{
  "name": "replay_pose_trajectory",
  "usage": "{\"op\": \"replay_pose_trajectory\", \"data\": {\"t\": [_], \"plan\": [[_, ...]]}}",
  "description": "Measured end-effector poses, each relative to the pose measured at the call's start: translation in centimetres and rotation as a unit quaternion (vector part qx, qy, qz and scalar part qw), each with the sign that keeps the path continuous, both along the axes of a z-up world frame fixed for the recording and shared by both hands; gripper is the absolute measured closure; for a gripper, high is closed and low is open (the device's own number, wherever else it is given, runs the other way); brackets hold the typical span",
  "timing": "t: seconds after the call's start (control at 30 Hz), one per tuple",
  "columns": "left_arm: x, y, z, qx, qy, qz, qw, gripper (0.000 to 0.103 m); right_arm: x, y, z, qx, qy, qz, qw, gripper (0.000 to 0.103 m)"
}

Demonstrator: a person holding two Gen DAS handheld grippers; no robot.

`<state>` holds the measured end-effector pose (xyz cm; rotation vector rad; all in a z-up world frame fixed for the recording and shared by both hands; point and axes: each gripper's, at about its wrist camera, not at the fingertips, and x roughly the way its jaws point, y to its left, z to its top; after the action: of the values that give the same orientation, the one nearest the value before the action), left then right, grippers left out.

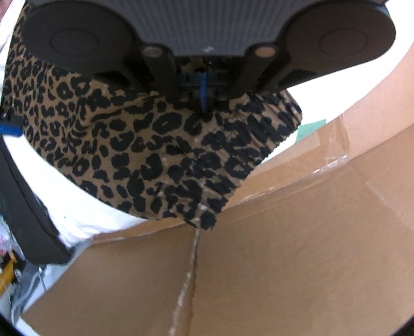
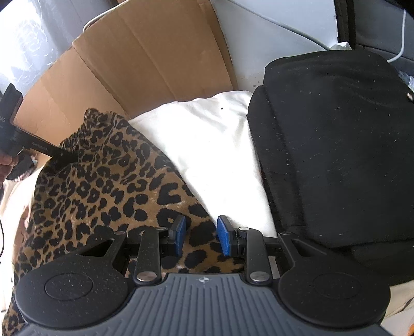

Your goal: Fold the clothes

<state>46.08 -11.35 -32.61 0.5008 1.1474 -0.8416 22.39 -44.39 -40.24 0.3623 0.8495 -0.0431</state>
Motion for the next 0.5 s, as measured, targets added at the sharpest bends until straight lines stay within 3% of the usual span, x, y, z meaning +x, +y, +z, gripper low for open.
{"op": "replay_pose_trajectory", "data": {"t": [0.1, 0.17, 0.3, 0.5], "plan": [[-0.9, 1.3, 1.6, -0.033, -0.002, 0.016, 0.9993, 0.098, -0.4, 0.1, 0.9, -0.012, 0.007, -0.006, 1.0, 0.069], [-2.0, 2.4, 2.9, -0.05, -0.004, 0.013, 0.9987, 0.089, -1.0, 0.4, 2.0, -0.015, 0.001, 0.005, 1.0, 0.069], [-4.4, 4.4, 4.0, -0.079, 0.006, 0.017, 0.9967, 0.087, -1.8, 1.5, 4.0, -0.02, -0.01, 0.038, 0.999, 0.069], [-6.3, 5.6, 2.1, -0.068, 0.024, 0.015, 0.9973, 0.087, -2.5, 4.0, 4.4, -0.004, -0.013, 0.058, 0.998, 0.069]]}}
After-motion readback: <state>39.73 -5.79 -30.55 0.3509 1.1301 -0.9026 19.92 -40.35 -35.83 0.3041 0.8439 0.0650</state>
